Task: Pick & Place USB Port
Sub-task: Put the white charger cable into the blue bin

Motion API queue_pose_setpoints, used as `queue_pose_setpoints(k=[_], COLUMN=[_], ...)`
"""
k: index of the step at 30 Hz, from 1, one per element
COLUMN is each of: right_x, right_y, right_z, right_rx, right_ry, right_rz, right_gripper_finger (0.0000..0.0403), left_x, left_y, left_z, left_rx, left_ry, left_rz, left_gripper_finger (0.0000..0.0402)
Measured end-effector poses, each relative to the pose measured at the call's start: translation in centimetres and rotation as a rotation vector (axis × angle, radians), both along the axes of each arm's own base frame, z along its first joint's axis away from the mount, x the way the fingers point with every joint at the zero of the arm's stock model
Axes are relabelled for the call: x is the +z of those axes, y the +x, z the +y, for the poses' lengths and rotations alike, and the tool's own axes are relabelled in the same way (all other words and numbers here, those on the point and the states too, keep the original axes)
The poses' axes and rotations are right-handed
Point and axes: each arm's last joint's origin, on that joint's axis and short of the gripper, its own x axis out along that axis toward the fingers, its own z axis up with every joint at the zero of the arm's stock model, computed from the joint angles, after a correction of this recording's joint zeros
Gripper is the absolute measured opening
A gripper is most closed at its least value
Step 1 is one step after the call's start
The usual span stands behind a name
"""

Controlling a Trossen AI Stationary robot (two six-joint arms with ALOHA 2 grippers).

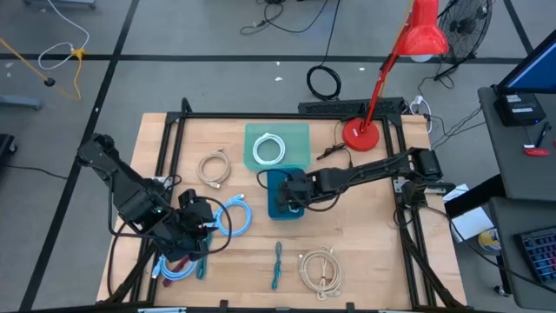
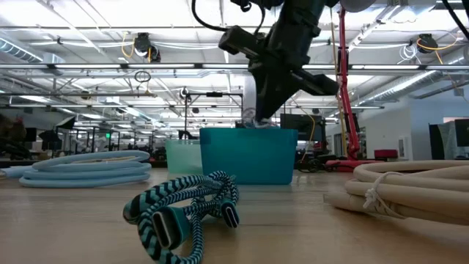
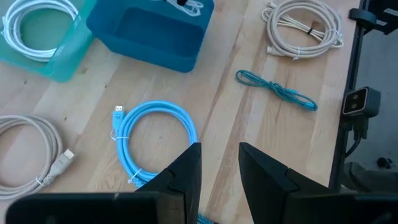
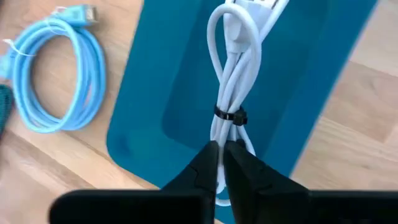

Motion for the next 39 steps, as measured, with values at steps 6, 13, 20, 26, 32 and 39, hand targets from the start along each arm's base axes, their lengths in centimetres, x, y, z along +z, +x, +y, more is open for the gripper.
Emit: queue_pose_setpoints(k=[6,13,20,26,32,39], right_x=[0.1,0.6,3.4,3.5,3.0,4.1], right_y=[0.0,1.0,2.4,1.0,-0.5,-2.3], right_z=[-0.2,-0.8,-1.3,-1.3,0.5,3.2], right_rx=[-0.005,0.011,0.058,0.117,0.221,0.279], right_ry=[-0.024,-0.032,-0.055,-0.055,0.072,0.075], right_rz=[-0.006,-0.113,-0.383,-0.273,-0.125,-0.087], right_gripper_finger=[0.0068,0.0117,0.0129,0.0115,0.0074,0.0009], left_x=[0.0,0.0,0.0,-0.1,-0.3,-0.3], left_y=[-0.3,-0.5,-0.5,-0.8,-1.4,-1.7], left_z=[-0.3,-0.5,-0.5,-0.4,-0.4,-0.4], left_rx=[-0.003,0.000,0.002,0.005,0.014,0.010], left_ry=[0.001,0.009,0.008,0.024,0.044,0.054], left_rz=[-0.004,-0.015,-0.014,0.008,0.043,0.053], left_gripper_finger=[0.0108,0.0108,0.0108,0.0108,0.0108,0.0108])
